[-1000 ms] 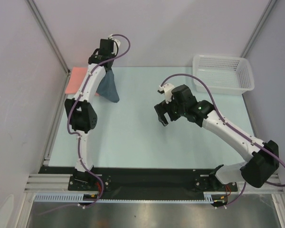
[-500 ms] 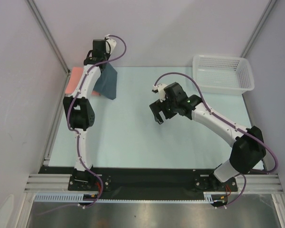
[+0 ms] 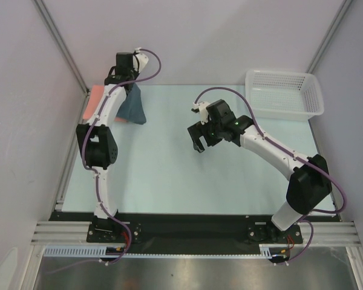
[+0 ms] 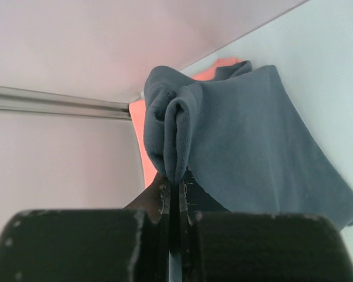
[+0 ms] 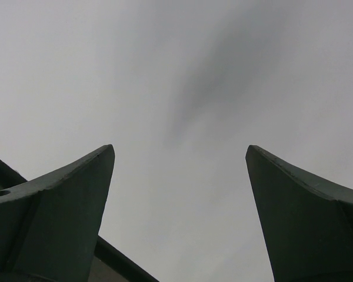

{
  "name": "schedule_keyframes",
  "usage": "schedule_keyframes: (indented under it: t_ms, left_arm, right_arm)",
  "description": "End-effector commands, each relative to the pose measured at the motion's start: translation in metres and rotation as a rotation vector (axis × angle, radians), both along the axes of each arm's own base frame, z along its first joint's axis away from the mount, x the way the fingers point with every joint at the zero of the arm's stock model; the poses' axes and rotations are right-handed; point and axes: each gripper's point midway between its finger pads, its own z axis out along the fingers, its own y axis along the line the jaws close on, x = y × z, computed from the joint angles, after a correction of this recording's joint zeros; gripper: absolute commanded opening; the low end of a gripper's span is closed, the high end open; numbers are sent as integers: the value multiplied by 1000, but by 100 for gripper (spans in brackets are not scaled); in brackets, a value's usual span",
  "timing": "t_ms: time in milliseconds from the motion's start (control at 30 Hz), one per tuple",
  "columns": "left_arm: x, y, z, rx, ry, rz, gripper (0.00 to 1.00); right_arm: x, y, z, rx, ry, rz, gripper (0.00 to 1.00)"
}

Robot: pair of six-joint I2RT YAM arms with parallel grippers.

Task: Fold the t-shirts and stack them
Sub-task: Neatly place the folded tshirt to the corner

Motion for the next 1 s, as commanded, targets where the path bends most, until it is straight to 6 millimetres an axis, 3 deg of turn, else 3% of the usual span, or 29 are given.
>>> schedule_keyframes:
  t_ms: [0, 100, 333, 767, 967]
  left_arm:
    - [-14, 13, 80, 44, -160, -9, 0]
    - [-18, 24, 92, 49, -183, 13, 0]
    - [-18, 35, 94, 43, -194, 14, 0]
    - [-3, 46, 74, 62, -185, 12, 0]
    - [17, 51, 58, 44, -180, -3, 0]
  right_arm:
    - [11, 11, 23, 59, -44, 1, 100]
    - [12, 10, 22, 53, -43, -4, 100]
    - [15, 11, 22, 57, -40, -4, 100]
    - [20, 14, 14, 57, -16, -14, 100]
    - [20, 14, 12, 50, -7, -14, 100]
